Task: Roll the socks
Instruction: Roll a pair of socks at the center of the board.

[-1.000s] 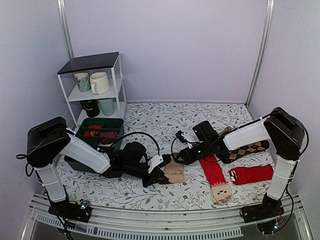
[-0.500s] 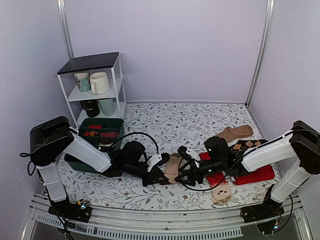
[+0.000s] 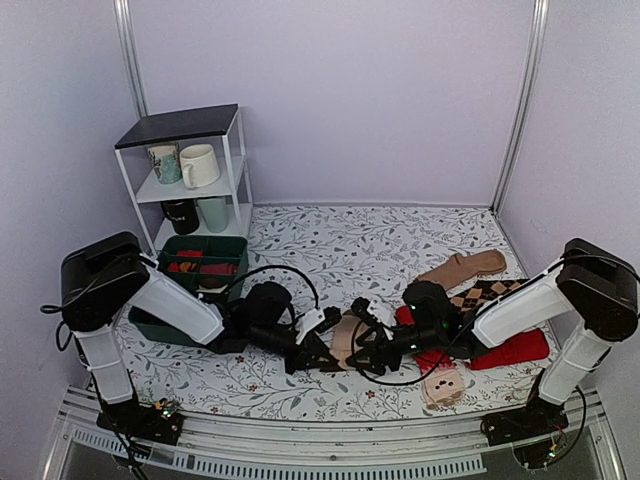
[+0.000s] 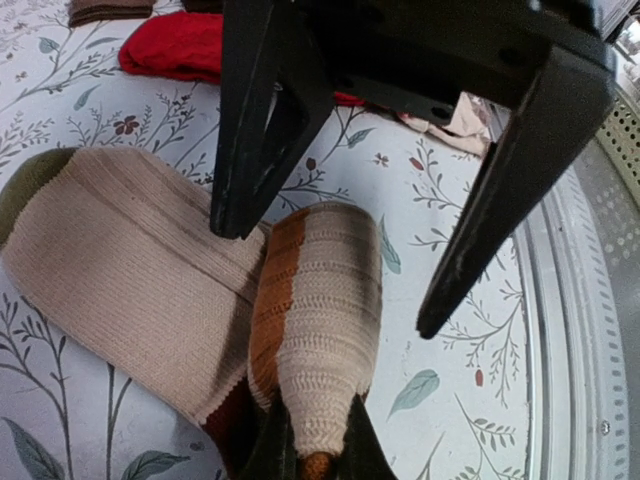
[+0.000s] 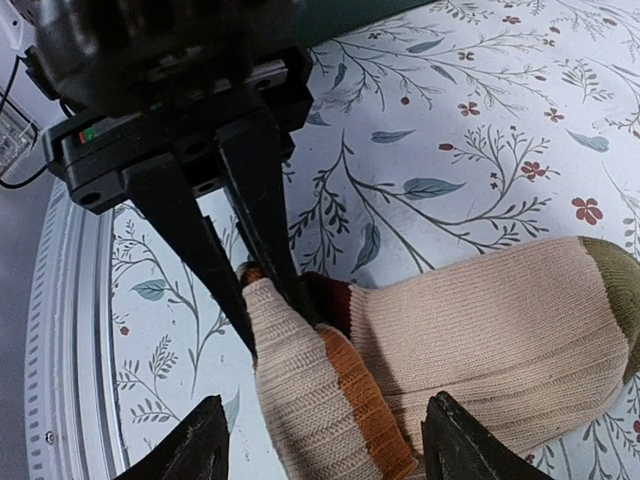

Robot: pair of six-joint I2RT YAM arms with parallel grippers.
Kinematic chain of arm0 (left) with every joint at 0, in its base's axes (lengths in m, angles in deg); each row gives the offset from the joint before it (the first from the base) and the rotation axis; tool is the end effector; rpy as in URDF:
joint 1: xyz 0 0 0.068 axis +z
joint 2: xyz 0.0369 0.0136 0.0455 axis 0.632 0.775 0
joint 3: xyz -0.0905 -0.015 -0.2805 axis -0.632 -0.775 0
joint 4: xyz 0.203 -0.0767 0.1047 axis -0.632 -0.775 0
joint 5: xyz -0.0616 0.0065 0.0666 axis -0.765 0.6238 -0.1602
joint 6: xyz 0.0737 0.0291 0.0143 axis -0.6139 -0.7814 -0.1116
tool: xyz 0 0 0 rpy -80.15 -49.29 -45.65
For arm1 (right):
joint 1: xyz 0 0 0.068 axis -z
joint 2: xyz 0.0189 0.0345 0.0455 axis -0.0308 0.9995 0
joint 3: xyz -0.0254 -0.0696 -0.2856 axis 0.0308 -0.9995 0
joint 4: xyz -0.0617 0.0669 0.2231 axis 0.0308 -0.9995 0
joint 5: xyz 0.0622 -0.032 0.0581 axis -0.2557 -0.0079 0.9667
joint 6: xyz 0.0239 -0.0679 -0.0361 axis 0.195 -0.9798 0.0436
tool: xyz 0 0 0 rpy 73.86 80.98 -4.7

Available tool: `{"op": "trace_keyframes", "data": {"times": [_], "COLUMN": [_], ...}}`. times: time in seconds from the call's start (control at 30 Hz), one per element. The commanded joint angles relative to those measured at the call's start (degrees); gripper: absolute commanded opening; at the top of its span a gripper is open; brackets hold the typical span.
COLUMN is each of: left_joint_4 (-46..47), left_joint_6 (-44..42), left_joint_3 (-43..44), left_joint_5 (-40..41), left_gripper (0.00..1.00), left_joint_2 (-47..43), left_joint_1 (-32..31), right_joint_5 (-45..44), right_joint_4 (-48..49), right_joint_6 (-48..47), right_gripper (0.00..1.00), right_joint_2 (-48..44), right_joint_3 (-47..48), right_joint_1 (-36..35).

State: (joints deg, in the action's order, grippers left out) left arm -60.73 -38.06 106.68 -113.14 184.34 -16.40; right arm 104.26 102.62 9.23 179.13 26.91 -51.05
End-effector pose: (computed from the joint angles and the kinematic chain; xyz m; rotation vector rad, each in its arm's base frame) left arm 0.1706 -0.3101 0.1250 1.3315 1.9907 -1.0969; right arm 0.1665 0.2664 0.1514 -1.1887 1.9686 0.9921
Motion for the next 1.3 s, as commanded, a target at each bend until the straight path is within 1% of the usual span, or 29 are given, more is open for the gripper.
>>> {"op": "trace_keyframes", "data": {"times": [0.0, 0.17, 0.23, 0.3, 0.37, 0.43, 0.5, 0.53, 0.57, 0.6, 0.67, 0.77, 0.9, 1.07, 1.1, 1.17, 1.27], "left_joint_4": [-12.9, -12.9, -12.8, -12.8, -12.7, -11.8, -9.6, -7.9, -6.5, -4.9, -1.6, 3.7, 10.3, 17.1, 18.1, 18.6, 16.4], "left_joint_6": [0.5, 0.4, 0.4, 0.4, 0.4, 0.5, 0.1, -0.2, -0.7, -1.6, -3.6, -6.5, -11.8, -15.8, -16.4, -17.8, -20.0], "left_joint_3": [-1.5, -1.1, -0.8, -0.4, 0.0, 0.0, -0.7, -1.1, -1.7, -2.5, -3.7, -6.1, -10.4, -14.4, -14.9, -14.9, -13.0], "left_joint_5": [-0.6, -0.1, 0.2, 0.8, 2.0, 4.1, 6.2, 7.8, 9.6, 11.0, 13.9, 15.8, 12.4, 10.4, 10.4, 9.7, 9.7], "left_gripper": [0.00, 0.00, 0.00, 0.00, 0.00, 0.07, 0.12, 0.17, 0.26, 0.32, 0.32, 0.31, 0.33, 0.37, 0.41, 0.43, 0.43], "left_joint_2": [4.3, 4.2, 4.4, 4.7, 4.8, 4.1, 2.3, 0.9, -0.6, -2.2, -5.3, -9.5, -12.6, -12.4, -12.2, -11.6, -10.0], "left_joint_1": [-0.4, -0.1, -0.1, -0.1, -0.1, -0.1, -0.1, -0.1, 0.0, -0.1, -0.2, -0.5, -1.3, -2.4, -2.6, -2.7, -2.8], "right_joint_5": [-1.7, 1.6, 2.2, 2.2, 1.8, 2.0, 2.5, 3.0, 3.4, 3.8, 4.9, 6.7, 9.3, 11.7, 12.1, 12.3, 12.5], "right_joint_4": [0.2, -1.3, -2.4, -3.3, -4.9, -7.4, -8.2, -8.4, -8.6, -8.7, -8.8, -9.0, -9.5, -10.9, -11.4, -12.8, -14.4], "right_joint_6": [-1.2, -0.1, 0.7, 1.6, 3.0, 4.4, 6.5, 7.7, 9.0, 9.8, 11.6, 14.1, 16.0, 17.5, 17.7, 17.9, 17.6], "right_gripper": [0.66, 0.63, 0.54, 0.41, 0.30, 0.25, 0.24, 0.23, 0.23, 0.23, 0.22, 0.22, 0.22, 0.22, 0.22, 0.22, 0.22], "right_joint_2": [3.1, 3.6, 3.7, 4.0, 4.9, 6.3, 7.7, 8.3, 9.0, 9.7, 10.8, 12.0, 13.1, 15.9, 16.4, 17.0, 17.0], "right_joint_3": [0.5, 0.1, 0.4, 0.7, 1.7, 3.0, 3.3, 3.4, 3.3, 3.2, 2.7, 1.7, 1.2, 1.9, 2.1, 2.6, 3.1], "right_joint_1": [-0.2, -1.2, -1.4, -1.4, -1.4, -1.4, -1.3, -1.1, -1.0, -0.7, 0.1, 1.6, 3.0, 4.0, 4.2, 4.4, 4.7]}}
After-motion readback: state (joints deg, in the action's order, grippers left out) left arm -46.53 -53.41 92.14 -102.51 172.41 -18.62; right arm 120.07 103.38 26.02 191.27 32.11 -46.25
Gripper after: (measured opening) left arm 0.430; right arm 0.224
